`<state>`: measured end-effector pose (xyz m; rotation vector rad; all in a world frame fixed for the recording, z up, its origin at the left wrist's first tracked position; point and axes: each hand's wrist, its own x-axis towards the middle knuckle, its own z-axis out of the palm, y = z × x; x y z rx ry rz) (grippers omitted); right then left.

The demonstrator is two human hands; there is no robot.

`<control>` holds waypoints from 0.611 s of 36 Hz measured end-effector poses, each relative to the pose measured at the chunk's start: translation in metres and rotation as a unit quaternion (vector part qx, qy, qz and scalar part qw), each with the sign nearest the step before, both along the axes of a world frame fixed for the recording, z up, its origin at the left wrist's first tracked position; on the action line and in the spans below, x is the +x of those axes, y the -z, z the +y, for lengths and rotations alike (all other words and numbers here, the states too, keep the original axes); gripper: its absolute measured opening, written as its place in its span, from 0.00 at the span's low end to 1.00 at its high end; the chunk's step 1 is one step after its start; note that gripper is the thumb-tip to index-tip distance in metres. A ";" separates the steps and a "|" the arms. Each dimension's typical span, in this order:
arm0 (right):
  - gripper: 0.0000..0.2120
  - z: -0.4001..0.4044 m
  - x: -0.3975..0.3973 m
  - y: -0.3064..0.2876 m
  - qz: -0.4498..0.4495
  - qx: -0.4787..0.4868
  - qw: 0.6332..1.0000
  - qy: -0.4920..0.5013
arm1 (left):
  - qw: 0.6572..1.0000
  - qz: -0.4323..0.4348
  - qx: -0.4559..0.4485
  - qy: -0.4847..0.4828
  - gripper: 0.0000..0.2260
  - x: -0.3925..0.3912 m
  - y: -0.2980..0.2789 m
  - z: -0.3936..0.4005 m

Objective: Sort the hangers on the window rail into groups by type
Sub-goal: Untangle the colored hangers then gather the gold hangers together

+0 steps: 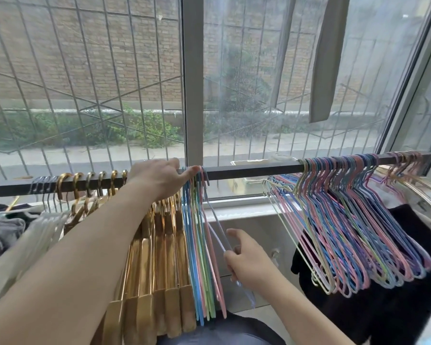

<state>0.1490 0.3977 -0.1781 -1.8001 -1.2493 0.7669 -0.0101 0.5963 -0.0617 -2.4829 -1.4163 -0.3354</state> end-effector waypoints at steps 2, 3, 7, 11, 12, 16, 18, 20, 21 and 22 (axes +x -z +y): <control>0.26 -0.001 0.001 0.000 -0.025 0.023 0.999 0.020 | 1.000 0.000 -0.005 -0.004 0.49 -0.001 0.000 -0.001; 0.25 -0.002 0.000 0.000 -0.030 0.033 0.999 0.026 | 1.000 0.000 -0.008 -0.005 0.48 0.000 0.000 -0.002; 0.24 -0.006 0.001 -0.009 -0.008 0.061 0.997 0.040 | 1.000 0.000 -0.021 -0.007 0.45 0.001 -0.003 -0.008; 0.20 -0.010 0.004 -0.028 -0.010 0.095 0.994 0.053 | 1.000 0.007 -0.023 -0.007 0.45 0.002 -0.004 -0.009; 0.19 -0.008 0.005 -0.033 -0.014 0.102 0.993 0.064 | 1.000 0.009 -0.023 -0.010 0.45 0.002 -0.004 -0.009; 0.17 0.012 0.017 -0.045 -0.001 0.088 0.990 0.111 | 1.000 0.004 -0.024 -0.006 0.46 0.000 -0.004 -0.008; 0.16 0.019 0.027 -0.044 0.011 0.073 0.990 0.119 | 1.000 0.000 -0.023 -0.002 0.47 -0.001 -0.005 -0.008; 0.16 0.021 0.035 -0.036 0.002 0.052 0.991 0.125 | 1.000 -0.003 -0.025 -0.002 0.46 -0.004 -0.005 -0.008; 0.15 0.018 0.038 -0.029 -0.002 0.036 0.991 0.131 | 1.000 -0.004 -0.026 -0.002 0.45 -0.005 -0.005 -0.009; 0.14 0.014 0.042 -0.021 -0.004 0.020 0.990 0.137 | 1.000 -0.005 -0.024 -0.001 0.44 -0.005 -0.006 -0.009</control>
